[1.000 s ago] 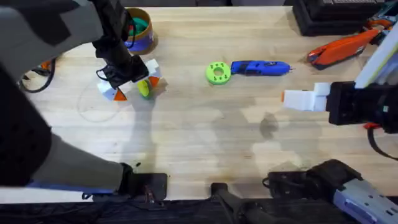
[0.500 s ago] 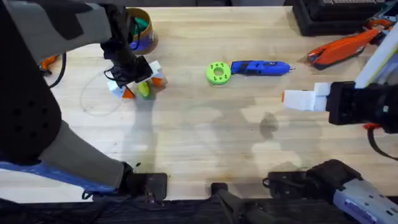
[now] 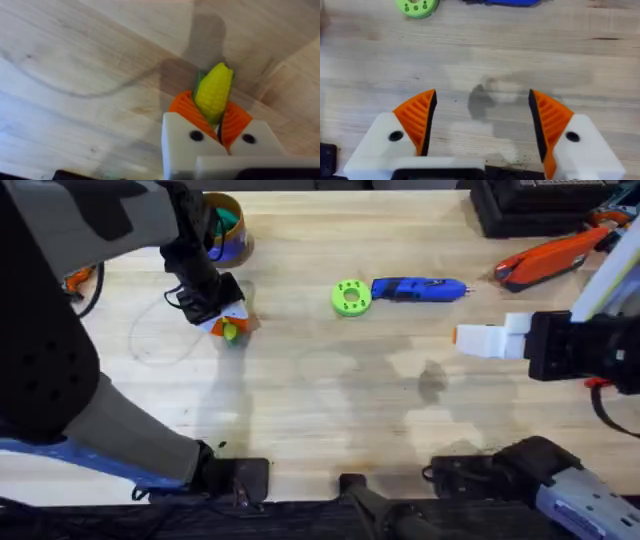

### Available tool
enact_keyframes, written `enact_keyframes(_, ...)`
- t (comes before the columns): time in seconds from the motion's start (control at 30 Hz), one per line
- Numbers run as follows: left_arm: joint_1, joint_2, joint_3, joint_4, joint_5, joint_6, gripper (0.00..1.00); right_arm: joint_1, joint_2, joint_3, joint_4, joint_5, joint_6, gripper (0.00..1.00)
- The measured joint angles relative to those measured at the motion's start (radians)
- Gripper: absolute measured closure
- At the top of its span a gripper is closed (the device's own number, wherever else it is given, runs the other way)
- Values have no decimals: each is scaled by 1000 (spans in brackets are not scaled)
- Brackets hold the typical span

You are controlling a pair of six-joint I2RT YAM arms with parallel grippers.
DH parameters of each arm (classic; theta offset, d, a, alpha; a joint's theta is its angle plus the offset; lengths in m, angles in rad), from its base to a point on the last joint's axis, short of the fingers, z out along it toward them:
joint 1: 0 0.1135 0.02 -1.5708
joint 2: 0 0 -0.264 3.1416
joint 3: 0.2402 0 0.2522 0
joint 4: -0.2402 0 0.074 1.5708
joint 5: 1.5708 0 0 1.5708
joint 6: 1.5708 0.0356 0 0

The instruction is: Pick up the gripper from the table and insert it into the empty holder that is missing its gripper. Then pick up a screw, insert it into the mounting hole, and use the screwdriver to tighten it. Finally, clean up the table by picking up the vegetable and placing it into the bucket.

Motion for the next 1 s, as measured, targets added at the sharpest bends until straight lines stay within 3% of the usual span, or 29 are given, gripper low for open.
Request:
enact_keyframes(0.2, 10, 5, 144, -109, 3, 3, 973, 0, 0, 0, 0, 0, 0, 9)
enact_keyframes(0.43, 12, -14, 436, -135, -1, 99, 973, 0, 0, 0, -1, 0, 0, 10)
enact_keyframes(0.57, 12, -37, 523, -13, -29, 166, 974, 0, 0, 0, -1, 0, 0, 10)
enact_keyframes(0.73, 12, -31, 535, 152, -55, 213, 973, 0, 0, 0, -1, 0, 0, 10)
enact_keyframes(1.0, 14, 110, 535, 261, -99, 240, 974, 0, 0, 0, -1, 0, 0, 10)
